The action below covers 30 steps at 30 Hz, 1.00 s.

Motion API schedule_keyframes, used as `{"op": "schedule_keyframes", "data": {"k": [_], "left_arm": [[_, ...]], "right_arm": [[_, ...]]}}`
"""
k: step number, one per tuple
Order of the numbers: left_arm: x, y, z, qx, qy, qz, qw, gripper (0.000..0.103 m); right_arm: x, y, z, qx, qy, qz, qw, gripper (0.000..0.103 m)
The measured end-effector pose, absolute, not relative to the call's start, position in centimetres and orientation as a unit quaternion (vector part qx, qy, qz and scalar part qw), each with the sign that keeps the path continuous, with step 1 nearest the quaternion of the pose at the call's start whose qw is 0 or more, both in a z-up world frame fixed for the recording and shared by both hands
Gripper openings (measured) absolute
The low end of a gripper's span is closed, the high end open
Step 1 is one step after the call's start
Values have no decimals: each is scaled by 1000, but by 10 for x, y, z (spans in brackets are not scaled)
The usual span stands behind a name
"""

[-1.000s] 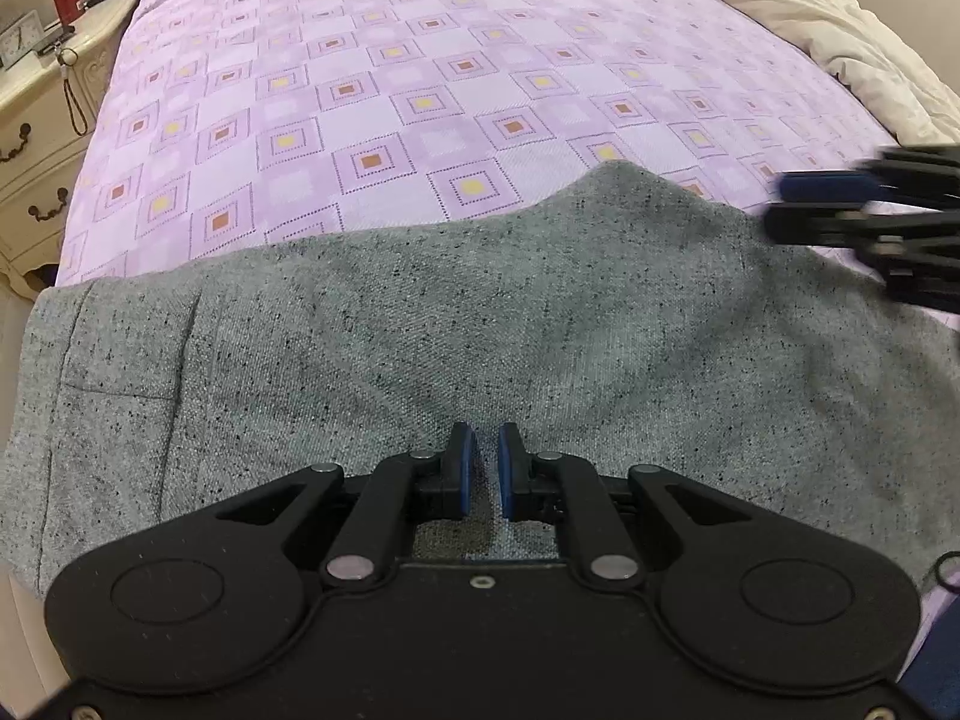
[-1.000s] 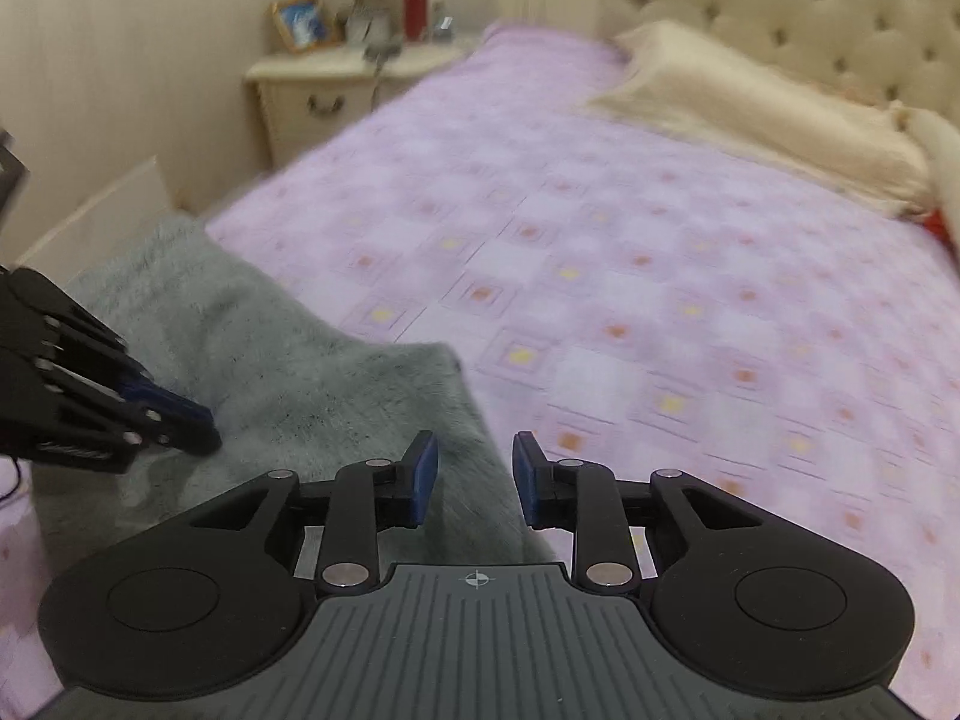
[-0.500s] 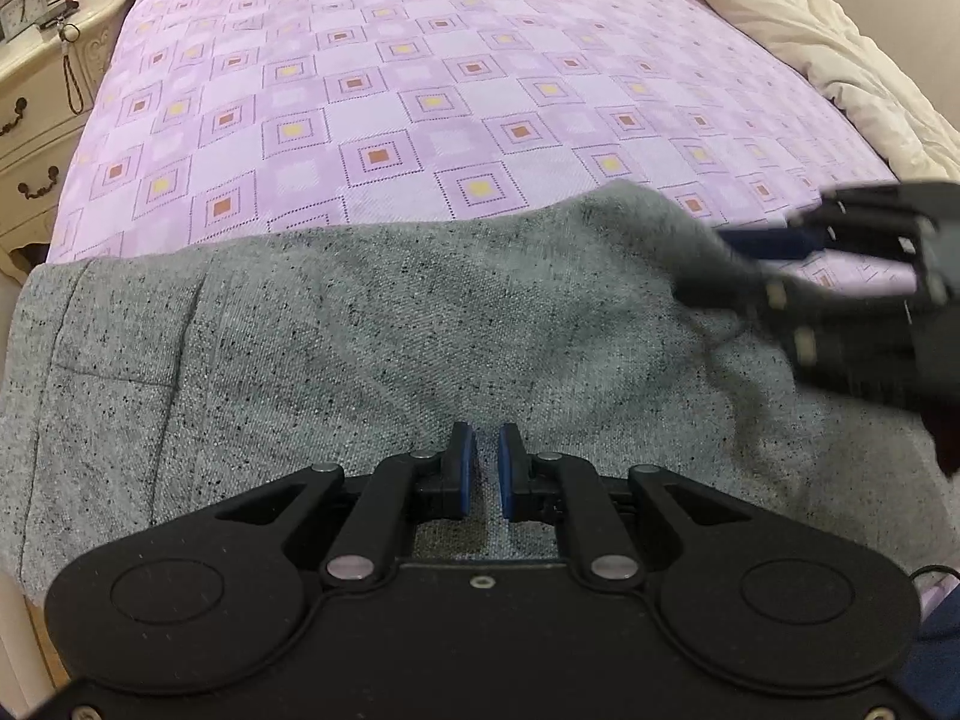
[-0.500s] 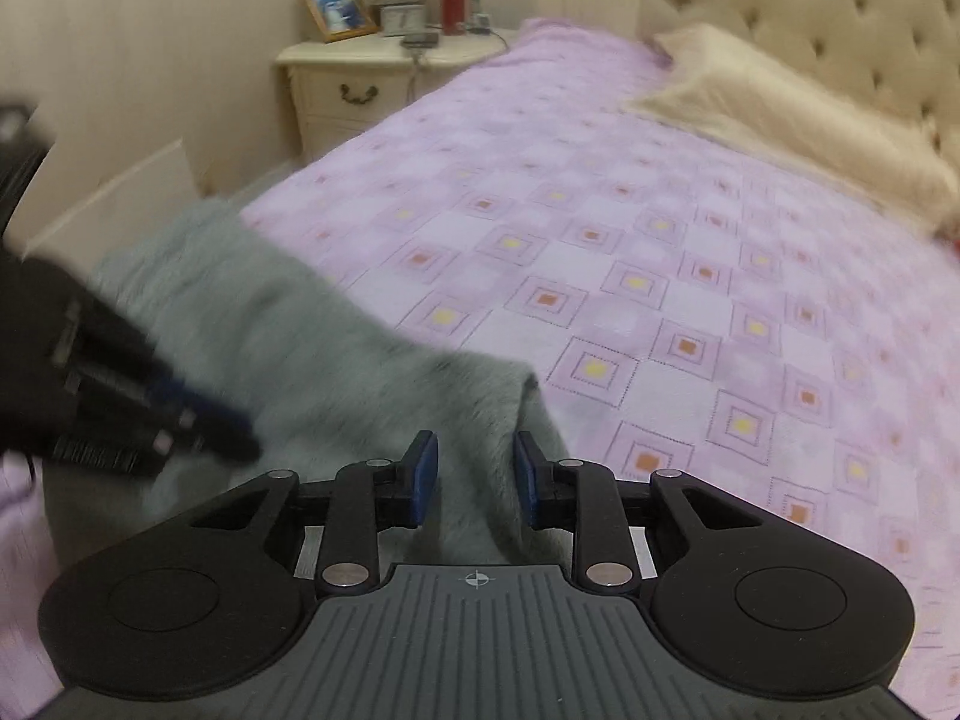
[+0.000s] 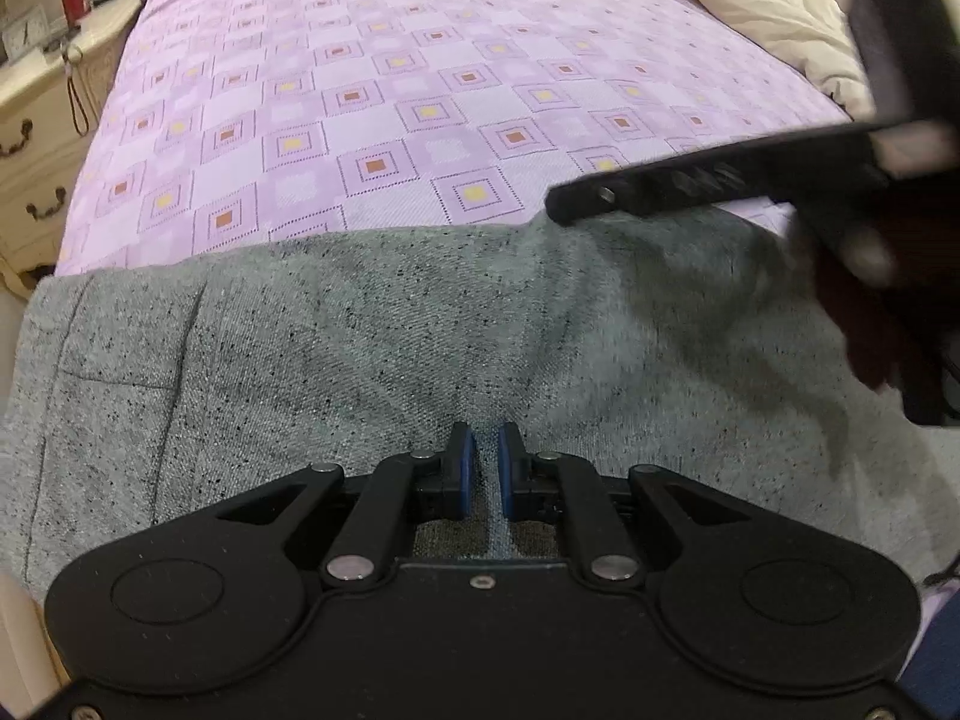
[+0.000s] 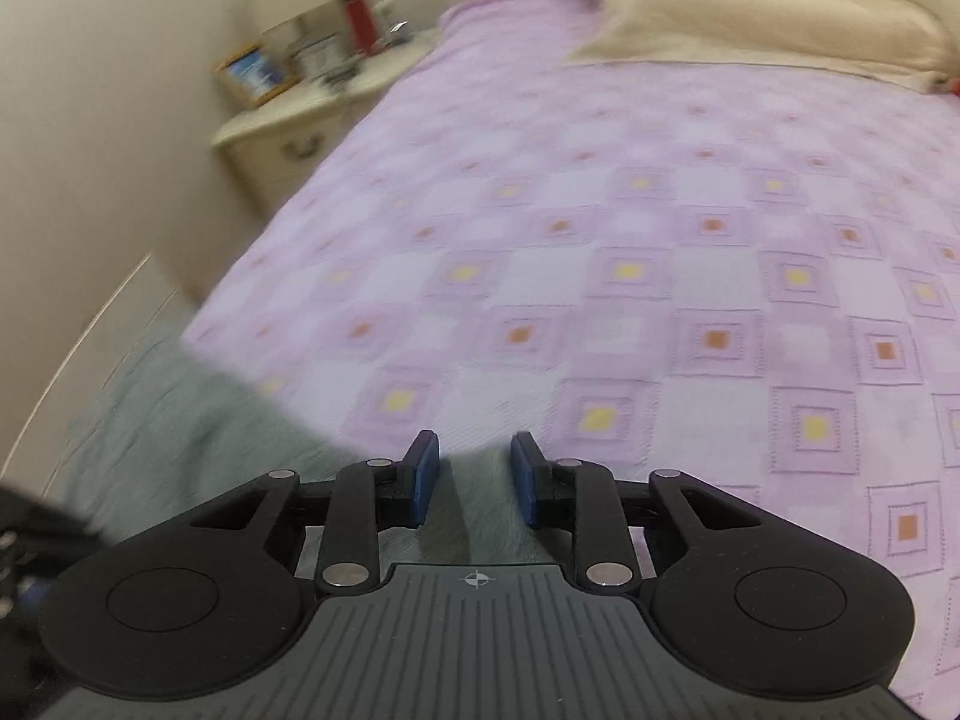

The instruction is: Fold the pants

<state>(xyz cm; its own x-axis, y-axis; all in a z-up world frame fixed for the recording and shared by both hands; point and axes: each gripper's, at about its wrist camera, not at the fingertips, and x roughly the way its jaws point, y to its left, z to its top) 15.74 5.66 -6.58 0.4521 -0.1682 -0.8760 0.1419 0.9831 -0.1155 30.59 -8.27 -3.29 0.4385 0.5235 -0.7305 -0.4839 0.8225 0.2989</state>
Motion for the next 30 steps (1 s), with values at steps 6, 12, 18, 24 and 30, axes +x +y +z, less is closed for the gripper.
{"op": "schedule_keyframes", "data": {"k": [6, 12, 18, 24, 30], "left_arm": [[152, 53, -61, 7, 507, -96, 856, 17], [126, 67, -34, 35, 479, -69, 874, 24], [98, 81, -43, 50, 506, -62, 859, 27], [94, 69, -55, 72, 522, -52, 848, 27], [100, 61, -33, 35, 505, -34, 862, 28]], "right_arm": [[274, -73, -2, -85, 374, 282, 879, 22], [216, -80, 17, -154, 427, 392, 800, 19], [166, -100, -8, -239, 517, 408, 714, 19], [158, -130, -2, -234, 568, 363, 700, 17], [154, -210, 7, -140, 551, 196, 799, 18]]}}
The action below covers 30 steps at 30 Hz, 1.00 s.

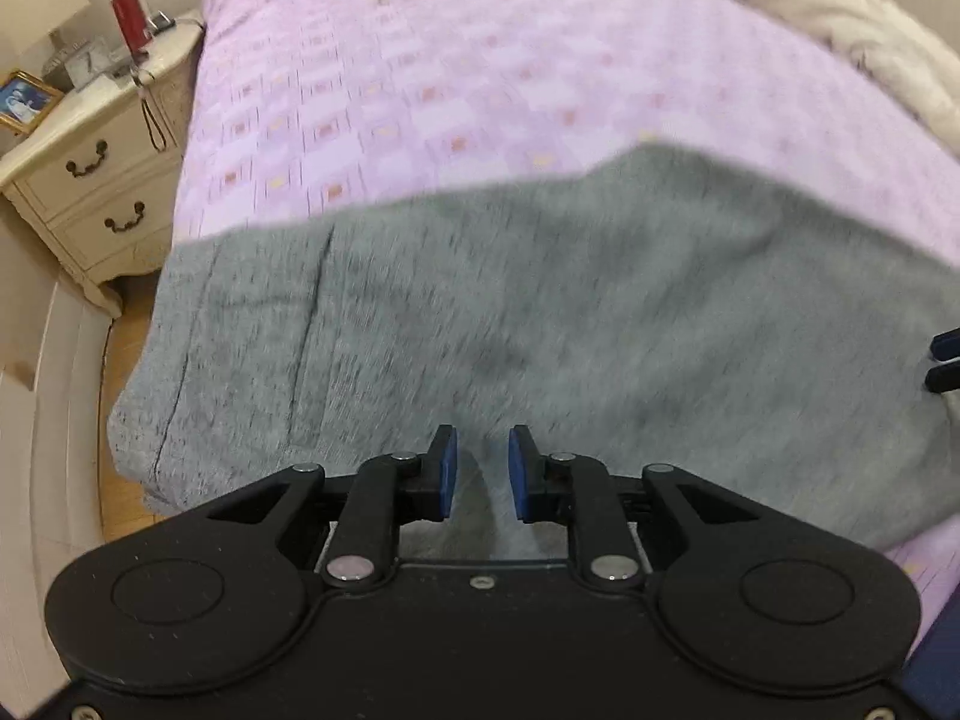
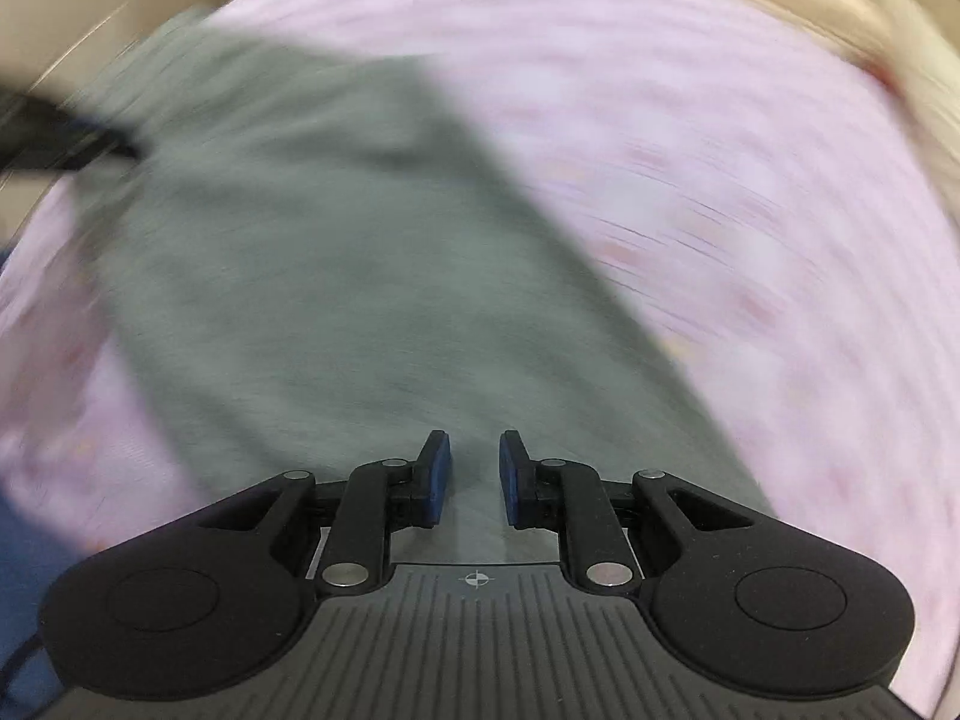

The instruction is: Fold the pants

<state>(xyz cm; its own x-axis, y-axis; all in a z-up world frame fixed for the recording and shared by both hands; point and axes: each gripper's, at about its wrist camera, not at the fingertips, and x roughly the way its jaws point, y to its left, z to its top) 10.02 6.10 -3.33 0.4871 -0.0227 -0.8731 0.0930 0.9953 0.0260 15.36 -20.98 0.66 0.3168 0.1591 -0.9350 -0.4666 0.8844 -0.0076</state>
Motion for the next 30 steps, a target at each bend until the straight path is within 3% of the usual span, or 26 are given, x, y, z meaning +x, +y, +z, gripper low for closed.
{"op": "schedule_keyframes", "data": {"k": [4, 15, 19, 23, 30], "left_arm": [[96, 40, -31, 31, 495, -47, 867, 38], [78, 2, -54, 120, 486, -57, 864, 38], [85, 8, -53, 101, 497, -59, 860, 38], [86, 11, -52, 90, 506, -62, 855, 38], [102, 16, -54, 76, 517, -54, 851, 38]], "right_arm": [[123, -281, -11, -64, 561, 83, 821, 18], [-16, -371, -19, 78, 473, -84, 874, 17], [-40, -398, -8, 167, 381, -157, 896, 18], [-26, -398, -4, 135, 364, -142, 910, 18], [41, -385, -16, 83, 407, -43, 909, 18]]}}
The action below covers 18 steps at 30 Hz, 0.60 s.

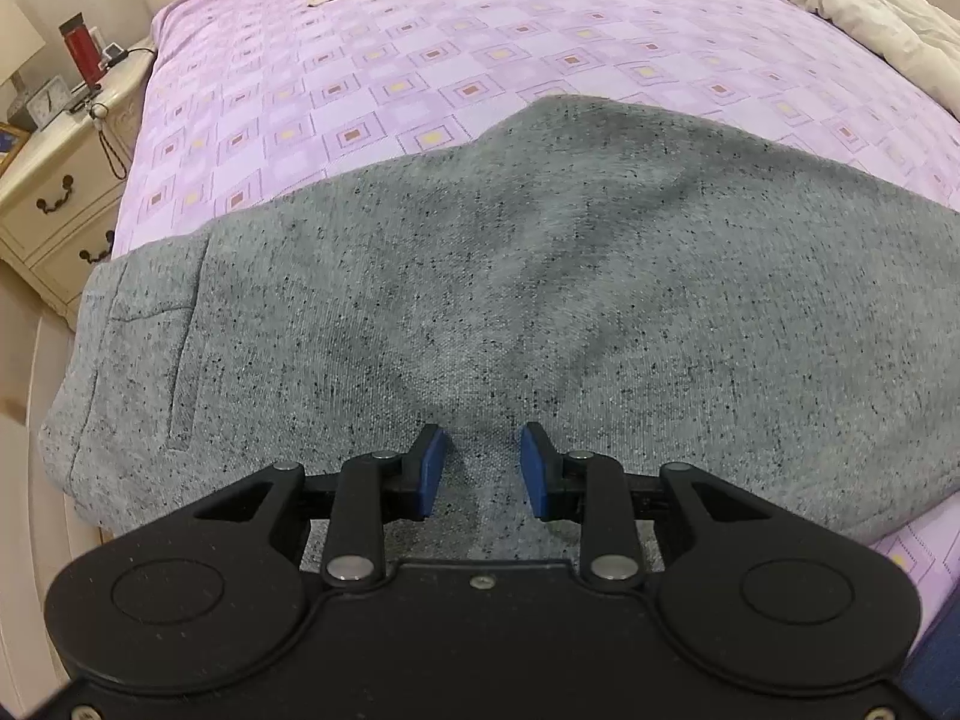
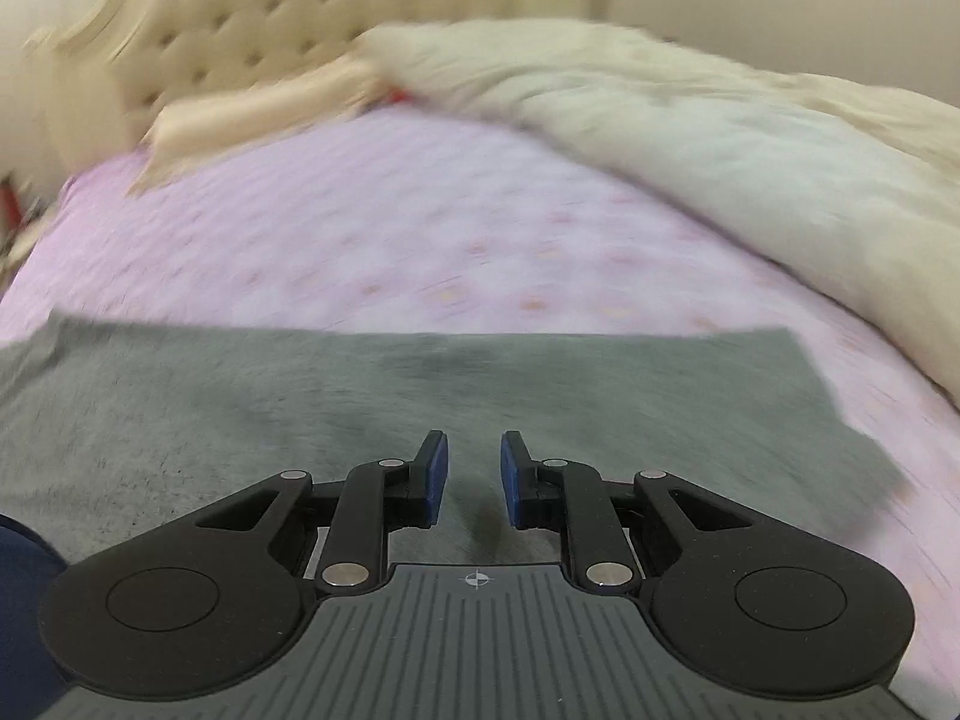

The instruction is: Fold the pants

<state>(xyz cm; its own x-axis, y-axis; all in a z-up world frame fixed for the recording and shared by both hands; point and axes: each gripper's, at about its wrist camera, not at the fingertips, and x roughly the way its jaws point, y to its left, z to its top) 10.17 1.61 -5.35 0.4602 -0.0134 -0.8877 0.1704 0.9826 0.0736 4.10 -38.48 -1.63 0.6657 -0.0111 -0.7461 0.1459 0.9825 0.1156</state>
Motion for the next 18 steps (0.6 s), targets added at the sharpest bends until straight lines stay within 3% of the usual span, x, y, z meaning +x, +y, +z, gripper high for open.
{"op": "schedule_keyframes", "data": {"k": [3, 6, 11, 13, 15, 18], "left_arm": [[99, 14, -54, 80, 513, -52, 853, 38], [94, 11, -54, 87, 509, -51, 855, 38], [96, 13, -54, 79, 514, -50, 852, 38], [97, 15, -53, 74, 516, -51, 852, 38], [98, 15, -53, 73, 516, -51, 852, 38], [98, 13, -53, 79, 517, -47, 851, 38]], "right_arm": [[74, -371, -31, 49, 403, -39, 913, 19], [97, -379, -32, 89, 395, -63, 912, 19], [72, -397, -17, 135, 361, -103, 917, 20], [45, -412, -8, 175, 326, -138, 919, 25], [14, -433, 0, 220, 300, -180, 910, 38], [-30, -457, 2, 255, 288, -237, 892, 40]]}}
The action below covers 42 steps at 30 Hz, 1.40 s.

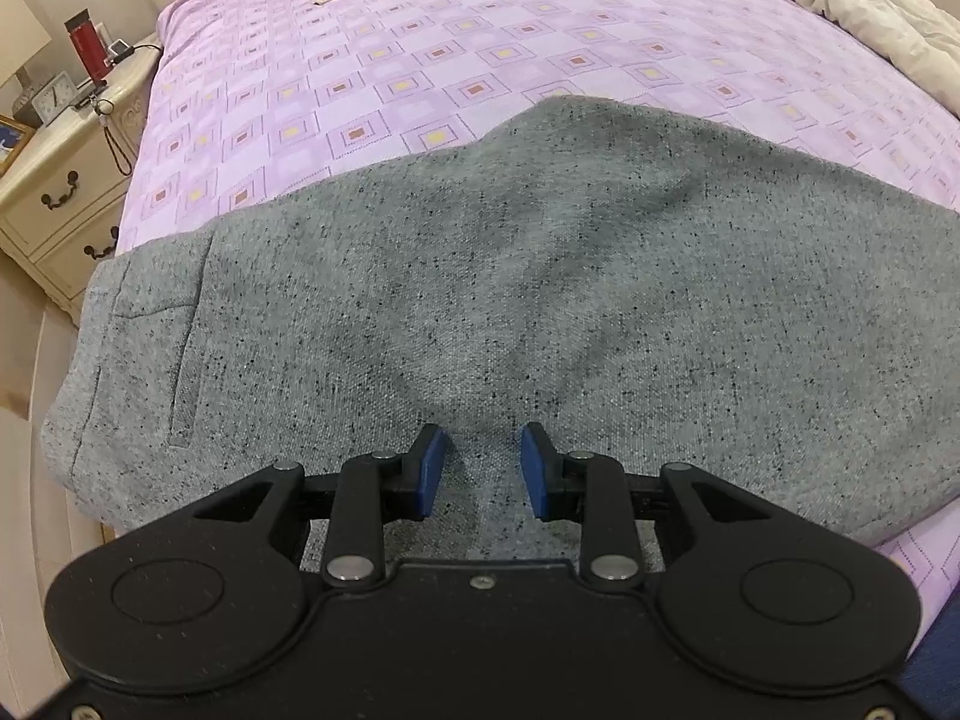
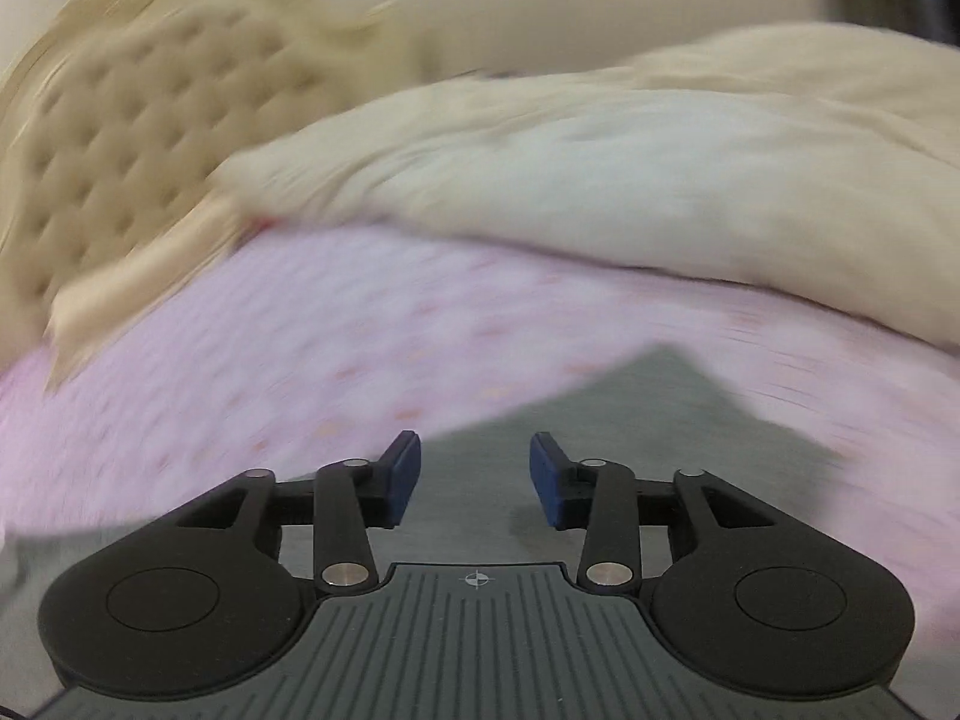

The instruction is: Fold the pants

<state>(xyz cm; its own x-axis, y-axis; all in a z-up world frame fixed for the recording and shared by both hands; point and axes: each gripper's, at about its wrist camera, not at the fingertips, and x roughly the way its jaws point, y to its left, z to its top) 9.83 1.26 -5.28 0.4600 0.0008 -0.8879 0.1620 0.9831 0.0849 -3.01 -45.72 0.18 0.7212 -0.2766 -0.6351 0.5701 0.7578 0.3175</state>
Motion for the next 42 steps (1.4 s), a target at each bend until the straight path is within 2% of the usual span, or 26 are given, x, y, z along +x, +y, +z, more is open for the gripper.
{"op": "schedule_keyframes", "data": {"k": [7, 11, 18, 19, 20, 21, 23, 28, 35, 42], "left_arm": [[108, 1, -42, 79, 524, -60, 846, 37], [114, -17, -23, 66, 517, -91, 848, 37], [127, -85, 12, 75, 497, -171, 848, 37], [129, -96, 16, 76, 494, -182, 847, 37], [130, -107, 19, 79, 491, -193, 846, 37], [131, -117, 21, 81, 489, -204, 844, 37], [136, -136, 24, 88, 487, -223, 840, 37], [139, -196, 17, 109, 492, -269, 821, 37], [140, -274, -1, 122, 520, -321, 782, 37], [139, -316, -26, 126, 549, -328, 758, 38]], "right_arm": [[-76, -491, -20, 299, 324, -301, 846, 40], [-69, -503, -38, 350, 319, -262, 841, 42], [-49, -518, -40, 358, 318, -258, 840, 42], [-48, -519, -39, 350, 323, -253, 842, 40], [-45, -519, -40, 336, 333, -251, 844, 30], [-43, -519, -40, 322, 344, -251, 846, 27], [-48, -522, -41, 339, 340, -245, 842, 26], [-66, -533, -50, 403, 309, -234, 829, 21], [-60, -525, -47, 371, 320, -243, 837, 21], [-62, -524, -47, 382, 316, -239, 835, 21]]}}
